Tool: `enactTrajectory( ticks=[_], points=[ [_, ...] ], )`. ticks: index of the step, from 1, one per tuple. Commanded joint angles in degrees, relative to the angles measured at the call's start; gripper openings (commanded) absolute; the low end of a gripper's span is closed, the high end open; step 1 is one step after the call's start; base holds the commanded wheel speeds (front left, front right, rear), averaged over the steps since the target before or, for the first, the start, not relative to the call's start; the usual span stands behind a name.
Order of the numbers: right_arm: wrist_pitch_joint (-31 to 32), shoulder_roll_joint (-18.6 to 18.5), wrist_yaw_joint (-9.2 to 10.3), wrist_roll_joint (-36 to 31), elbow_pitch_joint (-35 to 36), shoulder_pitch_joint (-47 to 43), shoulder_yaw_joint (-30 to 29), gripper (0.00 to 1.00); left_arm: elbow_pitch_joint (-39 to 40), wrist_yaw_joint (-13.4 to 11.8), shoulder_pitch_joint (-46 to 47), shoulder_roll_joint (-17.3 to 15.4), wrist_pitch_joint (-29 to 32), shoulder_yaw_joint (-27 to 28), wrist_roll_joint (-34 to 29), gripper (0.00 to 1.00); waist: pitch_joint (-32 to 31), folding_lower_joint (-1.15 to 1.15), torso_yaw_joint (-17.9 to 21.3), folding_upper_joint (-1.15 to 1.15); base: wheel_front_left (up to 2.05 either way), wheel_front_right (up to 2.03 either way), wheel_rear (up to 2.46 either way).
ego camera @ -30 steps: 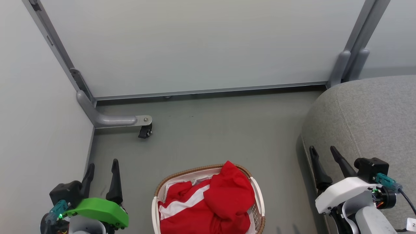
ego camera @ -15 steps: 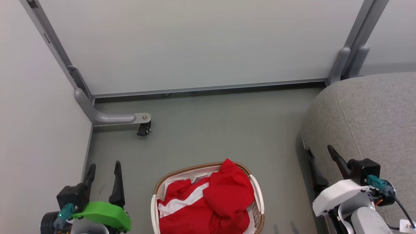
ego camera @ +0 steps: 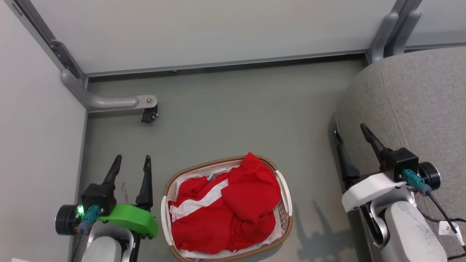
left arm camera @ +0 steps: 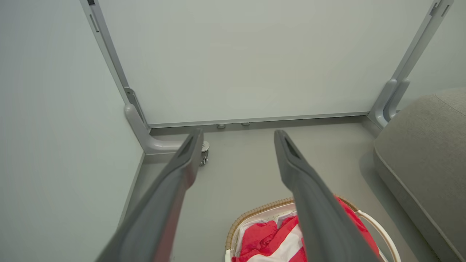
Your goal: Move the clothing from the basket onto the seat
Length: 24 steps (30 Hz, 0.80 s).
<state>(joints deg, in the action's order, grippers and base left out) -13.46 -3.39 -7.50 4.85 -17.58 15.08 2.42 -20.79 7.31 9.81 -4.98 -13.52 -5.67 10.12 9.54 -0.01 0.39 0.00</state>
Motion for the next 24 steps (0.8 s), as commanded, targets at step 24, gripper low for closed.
enactTrajectory(
  ticks=[24],
  points=[
    [-1.8, 0.4, 0.03, -1.7, 8.5, 13.2, 1.0, 1.0, -5.5, 0.2, 18.1, -7.1, -1.7, -16.3, 0.6, 1.0, 29.1, 0.01, 8.4, 0.0, 0.0, 0.0, 0.0]
  ],
)
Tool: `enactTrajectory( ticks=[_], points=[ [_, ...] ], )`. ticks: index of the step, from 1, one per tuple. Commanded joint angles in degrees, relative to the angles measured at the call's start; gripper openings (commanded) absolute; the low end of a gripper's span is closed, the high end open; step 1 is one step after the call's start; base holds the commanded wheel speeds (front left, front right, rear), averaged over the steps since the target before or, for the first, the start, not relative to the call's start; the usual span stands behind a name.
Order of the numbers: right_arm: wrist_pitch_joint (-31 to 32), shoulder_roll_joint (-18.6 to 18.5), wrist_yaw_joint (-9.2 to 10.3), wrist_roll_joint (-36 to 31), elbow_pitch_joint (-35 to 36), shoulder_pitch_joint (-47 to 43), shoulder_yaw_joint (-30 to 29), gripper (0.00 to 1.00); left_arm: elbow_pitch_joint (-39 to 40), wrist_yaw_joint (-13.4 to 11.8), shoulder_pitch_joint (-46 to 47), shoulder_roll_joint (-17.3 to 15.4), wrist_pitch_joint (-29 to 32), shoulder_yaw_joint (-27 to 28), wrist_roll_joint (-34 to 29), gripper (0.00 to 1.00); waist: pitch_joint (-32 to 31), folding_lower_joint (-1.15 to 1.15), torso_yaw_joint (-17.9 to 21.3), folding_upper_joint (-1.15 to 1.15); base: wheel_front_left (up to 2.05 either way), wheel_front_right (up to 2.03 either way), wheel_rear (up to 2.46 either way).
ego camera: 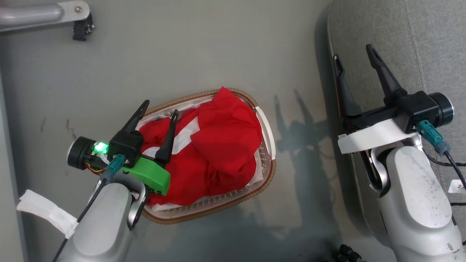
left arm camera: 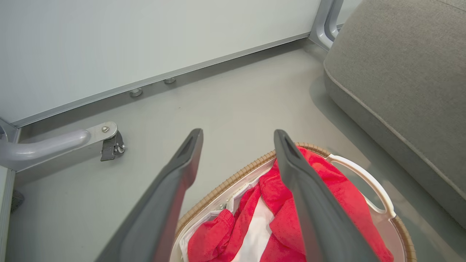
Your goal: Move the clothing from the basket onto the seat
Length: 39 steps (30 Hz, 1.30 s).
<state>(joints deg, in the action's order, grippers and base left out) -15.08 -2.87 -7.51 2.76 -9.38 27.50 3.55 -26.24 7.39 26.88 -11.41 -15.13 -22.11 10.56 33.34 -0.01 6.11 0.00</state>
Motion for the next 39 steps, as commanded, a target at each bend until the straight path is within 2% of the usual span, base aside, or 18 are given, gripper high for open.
enactTrajectory(
  ticks=[1, 10, 15, 25, 35, 39],
  points=[
    [-0.1, -0.1, 0.04, 0.5, 0.4, 1.1, 0.0, 1.0, -0.4, 0.2, 1.7, -1.0, 0.0, -0.4, 0.4, 1.0, 6.1, 0.01, 2.9, 0.0, 0.0, 0.0, 0.0],
    [-0.1, -0.1, 0.04, 2.3, 1.7, 2.7, 1.1, 1.0, -4.3, 0.2, 5.4, -4.5, 0.0, -5.6, 2.1, 1.0, 12.0, 0.01, 4.9, 0.0, 0.0, 0.0, 0.0],
    [-0.1, -0.1, 0.04, 3.3, 2.2, 2.6, 1.6, 1.0, -10.3, 0.2, 7.6, -6.5, 0.0, -9.7, 2.9, 1.0, 14.8, 0.01, 6.3, 0.0, 0.0, 0.0, 0.0],
    [-0.1, -0.1, 0.04, 4.7, 3.4, 1.9, 3.2, 1.0, -22.5, 0.2, 13.5, -7.3, 0.0, -17.3, 4.9, 1.0, 18.4, 0.01, 8.3, 0.0, 0.0, 0.0, 0.0],
    [-0.1, -0.1, 0.04, 5.9, 5.2, 2.9, 3.7, 1.0, -30.2, 0.2, 19.5, -8.0, 0.0, -22.6, 5.5, 1.0, 21.9, 0.01, 9.5, 0.0, 0.0, 0.0, 0.0],
    [-0.1, -0.1, 0.04, 6.7, 5.5, 3.4, 4.7, 1.0, -34.7, 0.2, 21.2, -7.7, 0.0, -27.5, 8.3, 1.0, 22.5, 0.01, 10.3, 0.0, 0.0, 0.0, 0.0]
  ],
)
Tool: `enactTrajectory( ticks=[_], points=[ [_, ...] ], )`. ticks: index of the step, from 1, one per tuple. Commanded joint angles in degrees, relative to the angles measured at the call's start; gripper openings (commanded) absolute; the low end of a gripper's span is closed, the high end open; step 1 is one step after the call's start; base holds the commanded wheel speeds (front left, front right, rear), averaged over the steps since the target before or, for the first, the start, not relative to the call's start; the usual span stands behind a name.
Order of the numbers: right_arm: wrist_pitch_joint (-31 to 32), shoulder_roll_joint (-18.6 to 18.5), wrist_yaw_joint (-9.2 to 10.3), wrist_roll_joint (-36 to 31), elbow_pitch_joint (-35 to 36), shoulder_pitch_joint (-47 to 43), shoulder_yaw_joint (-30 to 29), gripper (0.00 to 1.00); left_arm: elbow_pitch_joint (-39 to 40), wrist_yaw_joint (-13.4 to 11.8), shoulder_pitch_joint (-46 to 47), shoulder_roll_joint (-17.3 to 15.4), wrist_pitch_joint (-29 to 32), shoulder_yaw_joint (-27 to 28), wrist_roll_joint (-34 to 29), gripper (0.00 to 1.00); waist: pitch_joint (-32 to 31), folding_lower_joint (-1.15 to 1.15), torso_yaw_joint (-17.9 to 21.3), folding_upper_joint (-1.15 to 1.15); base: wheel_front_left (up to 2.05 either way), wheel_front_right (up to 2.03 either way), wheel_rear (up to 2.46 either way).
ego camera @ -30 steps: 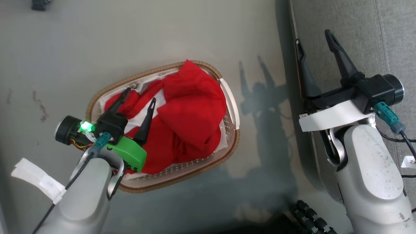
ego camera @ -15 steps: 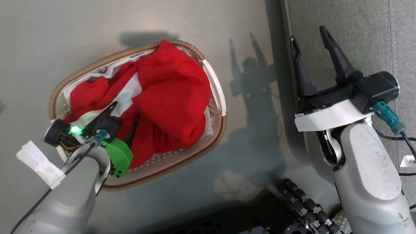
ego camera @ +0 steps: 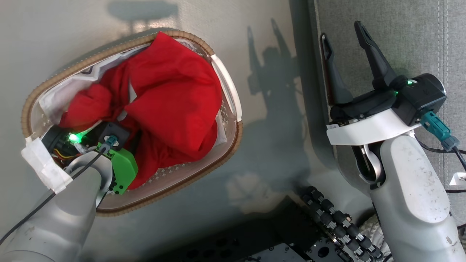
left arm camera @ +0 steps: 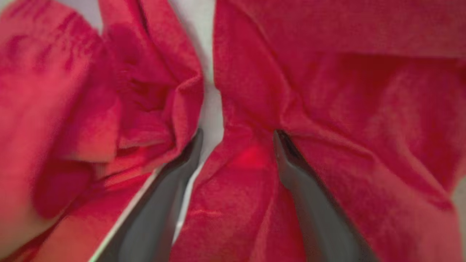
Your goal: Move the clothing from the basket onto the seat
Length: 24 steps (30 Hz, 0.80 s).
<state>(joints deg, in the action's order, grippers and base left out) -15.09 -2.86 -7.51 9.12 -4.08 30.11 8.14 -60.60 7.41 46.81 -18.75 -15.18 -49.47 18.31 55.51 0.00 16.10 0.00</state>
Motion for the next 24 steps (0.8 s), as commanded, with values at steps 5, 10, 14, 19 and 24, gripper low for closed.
enactTrajectory(
  ticks=[5, 10, 14, 19, 24],
  points=[
    [-0.1, -0.1, 0.04, 1.1, 0.5, 1.1, 1.0, 1.0, -3.2, 0.1, 2.6, -0.2, 1.2, -4.2, 4.5, 0.85, 0.8, 0.0, 0.9, 0.0, 0.0, 0.0, 0.0],
    [-0.1, -0.1, 0.04, 1.6, -0.1, 1.1, 1.2, 1.0, -3.8, 0.1, 3.5, 0.2, 0.9, -7.5, 8.1, 0.0, -0.5, 0.0, 1.0, 0.0, 0.0, 0.0, 0.0],
    [-0.1, -0.1, 0.04, 1.6, -0.8, 1.0, 1.2, 1.0, -3.9, 0.1, 1.8, 0.9, 0.4, -8.7, 10.9, 0.0, -3.5, 0.0, 0.9, 0.0, 0.0, 0.0, 0.0],
    [-0.1, -0.1, 0.04, 1.1, -2.0, 0.1, 0.9, 1.0, -3.3, 0.1, -0.6, 1.5, -0.1, -9.1, 14.0, 0.0, -8.6, 0.0, 0.3, 0.0, 0.0, 0.0, 0.0],
    [-0.1, -0.2, 0.04, 0.2, -3.5, -1.5, 0.5, 1.0, -0.9, 0.1, -4.1, 2.4, -0.1, -7.7, 16.1, 0.0, -15.1, 0.0, -1.2, 0.0, 0.0, 0.0, 0.0]
  ],
)
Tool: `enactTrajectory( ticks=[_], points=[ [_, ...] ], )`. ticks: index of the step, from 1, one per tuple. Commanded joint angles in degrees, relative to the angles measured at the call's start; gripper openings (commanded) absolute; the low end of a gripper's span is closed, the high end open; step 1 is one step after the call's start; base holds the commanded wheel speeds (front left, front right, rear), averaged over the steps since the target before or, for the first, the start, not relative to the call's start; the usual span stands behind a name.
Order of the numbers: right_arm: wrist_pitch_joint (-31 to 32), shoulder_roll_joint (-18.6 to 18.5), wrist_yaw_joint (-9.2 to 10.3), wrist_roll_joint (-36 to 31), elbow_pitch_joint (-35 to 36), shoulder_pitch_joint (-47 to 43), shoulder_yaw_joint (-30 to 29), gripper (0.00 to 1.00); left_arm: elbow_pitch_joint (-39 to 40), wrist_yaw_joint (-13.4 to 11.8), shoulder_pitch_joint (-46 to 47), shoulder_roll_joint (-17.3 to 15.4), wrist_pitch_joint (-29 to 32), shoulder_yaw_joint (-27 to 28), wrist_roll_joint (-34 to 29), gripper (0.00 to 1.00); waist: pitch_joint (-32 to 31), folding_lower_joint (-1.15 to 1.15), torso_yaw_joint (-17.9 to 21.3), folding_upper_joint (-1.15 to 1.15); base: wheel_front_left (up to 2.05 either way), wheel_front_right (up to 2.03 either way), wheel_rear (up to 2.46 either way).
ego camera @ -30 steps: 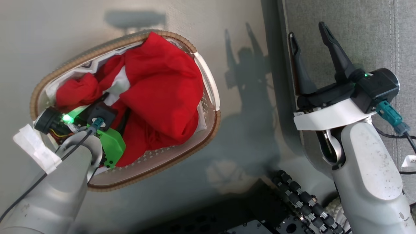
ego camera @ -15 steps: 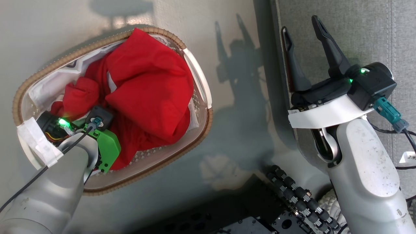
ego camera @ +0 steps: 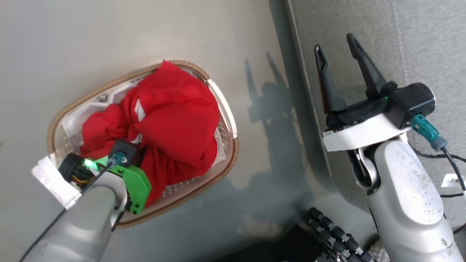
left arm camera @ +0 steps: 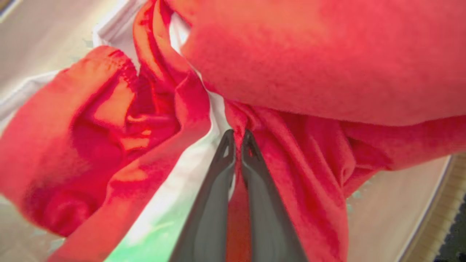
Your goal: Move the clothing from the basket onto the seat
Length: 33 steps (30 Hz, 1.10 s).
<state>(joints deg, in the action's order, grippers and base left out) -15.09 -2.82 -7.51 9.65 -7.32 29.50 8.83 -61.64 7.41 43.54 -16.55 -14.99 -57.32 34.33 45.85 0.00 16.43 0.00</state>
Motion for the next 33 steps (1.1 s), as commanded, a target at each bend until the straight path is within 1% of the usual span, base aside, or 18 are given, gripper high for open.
enactTrajectory(
  ticks=[1, 8, 16, 29, 33],
  points=[
    [-0.1, -0.2, 0.04, -0.6, -0.6, -1.2, -0.5, 1.0, 0.7, 0.1, -1.5, 0.5, -0.2, 0.6, 0.1, 0.0, -6.7, 0.0, -1.9, 0.0, 0.0, 0.0, 0.0],
    [-0.1, -0.2, 0.04, -2.3, -2.8, -4.3, -2.1, 1.0, 5.5, -0.1, -8.1, 2.3, -0.2, 5.5, -0.7, 0.0, -16.2, 0.0, -4.8, 0.0, 0.0, 0.0, 0.0],
    [-0.1, -0.2, 0.05, -4.5, -5.6, -8.7, -2.9, 1.0, 11.8, -0.8, -17.1, 4.9, -0.2, 13.5, -3.7, 0.0, -26.3, 0.0, -8.2, 0.0, 0.0, 0.0, 0.0],
    [-0.1, -0.2, 0.05, -4.8, -7.8, -16.3, -3.7, 1.0, 24.3, -0.6, -27.4, 7.8, -0.3, 26.8, -12.2, 0.0, -37.5, 0.0, -11.9, 0.0, 0.0, 0.0, 0.0],
    [-0.1, -0.2, 0.05, -4.9, -8.7, -19.3, -3.1, 1.0, 29.5, -0.3, -29.8, 9.2, -0.2, 29.7, -15.5, 0.0, -41.4, 0.0, -12.9, 0.0, 0.0, 0.0, 0.0]
  ],
)
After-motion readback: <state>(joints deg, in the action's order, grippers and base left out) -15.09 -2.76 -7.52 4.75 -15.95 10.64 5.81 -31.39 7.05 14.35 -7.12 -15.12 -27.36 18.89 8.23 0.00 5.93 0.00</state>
